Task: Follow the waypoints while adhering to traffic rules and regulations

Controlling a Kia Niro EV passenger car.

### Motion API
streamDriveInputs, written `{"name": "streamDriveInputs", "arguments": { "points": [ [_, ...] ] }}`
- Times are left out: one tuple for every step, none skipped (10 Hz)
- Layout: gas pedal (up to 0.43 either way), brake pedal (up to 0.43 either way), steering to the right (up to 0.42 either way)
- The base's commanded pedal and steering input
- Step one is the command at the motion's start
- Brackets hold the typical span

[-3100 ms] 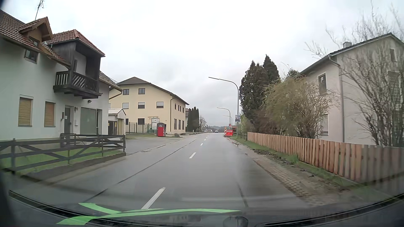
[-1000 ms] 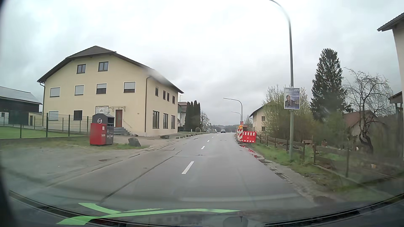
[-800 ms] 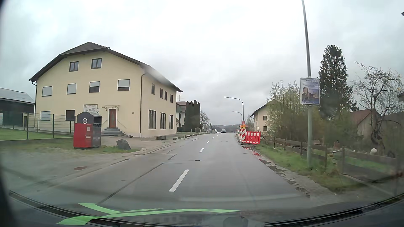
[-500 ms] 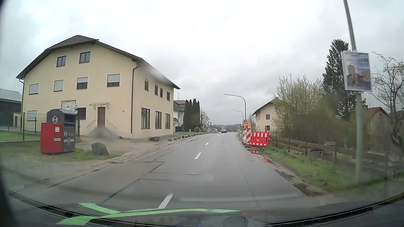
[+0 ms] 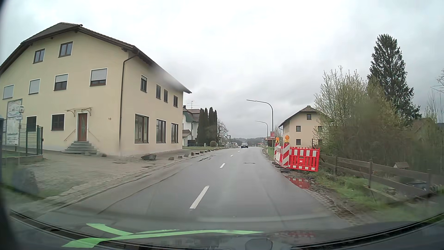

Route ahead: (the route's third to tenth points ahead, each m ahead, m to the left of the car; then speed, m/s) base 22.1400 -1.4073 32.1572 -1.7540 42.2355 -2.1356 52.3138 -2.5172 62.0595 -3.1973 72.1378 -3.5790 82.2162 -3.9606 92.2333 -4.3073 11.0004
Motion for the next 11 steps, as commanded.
{"name": "streamDriveInputs", "arguments": {
  "points": [
    [0.118,0.000,0.007],
    [0.110,0.000,0.008],
    [0.110,0.000,0.008],
    [0.110,0.000,0.008],
    [0.110,0.000,0.010],
    [0.110,0.000,0.012],
    [0.110,0.000,0.013],
    [0.110,0.000,0.015],
    [0.110,0.000,0.015],
    [0.110,0.000,0.015],
    [0.110,0.000,0.015]
  ]
}}
